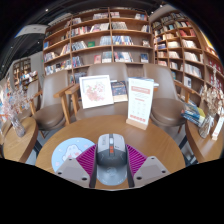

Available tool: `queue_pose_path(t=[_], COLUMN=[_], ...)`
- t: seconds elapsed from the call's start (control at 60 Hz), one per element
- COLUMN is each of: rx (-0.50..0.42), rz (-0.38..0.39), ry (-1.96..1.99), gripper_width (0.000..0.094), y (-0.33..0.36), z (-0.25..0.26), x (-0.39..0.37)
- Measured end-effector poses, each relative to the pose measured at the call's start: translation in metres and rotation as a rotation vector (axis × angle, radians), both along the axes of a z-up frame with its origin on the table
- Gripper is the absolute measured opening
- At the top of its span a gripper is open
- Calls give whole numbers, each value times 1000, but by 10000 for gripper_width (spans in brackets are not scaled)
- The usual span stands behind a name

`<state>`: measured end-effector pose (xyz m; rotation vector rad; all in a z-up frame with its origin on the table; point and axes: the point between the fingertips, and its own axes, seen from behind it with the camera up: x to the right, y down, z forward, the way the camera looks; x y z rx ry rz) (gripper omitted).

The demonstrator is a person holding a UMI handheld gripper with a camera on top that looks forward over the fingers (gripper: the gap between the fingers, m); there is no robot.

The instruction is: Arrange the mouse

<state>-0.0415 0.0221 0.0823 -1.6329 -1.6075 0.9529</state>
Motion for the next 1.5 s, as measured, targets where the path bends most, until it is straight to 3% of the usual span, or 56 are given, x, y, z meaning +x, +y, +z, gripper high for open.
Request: queue_pose_path(t=[0.1,0.217,0.333,0.55,0.7,0.767,0.8,0.9,1.017,1.317,1.5], rx=[27,-2,53,61,56,47,52,92,99,79,52], rz=[46,99,107,91,82,61,51,12,19,14,6], ry=[20,-20,-39,-105,-84,-98,-96,-78,-55,-4,-11], gripper_width=[430,432,430,433,540,783,864,842,848,852,850], y=[-47,-104,-130,-144,-146,-142,-139,-125,-121,-91,-67], z=[9,-13,-48,-95,-93,-93,-89,-74,-48,30,49], x=[-13,-17,-24,-20,-21,-19,-18,-8,19,168,249])
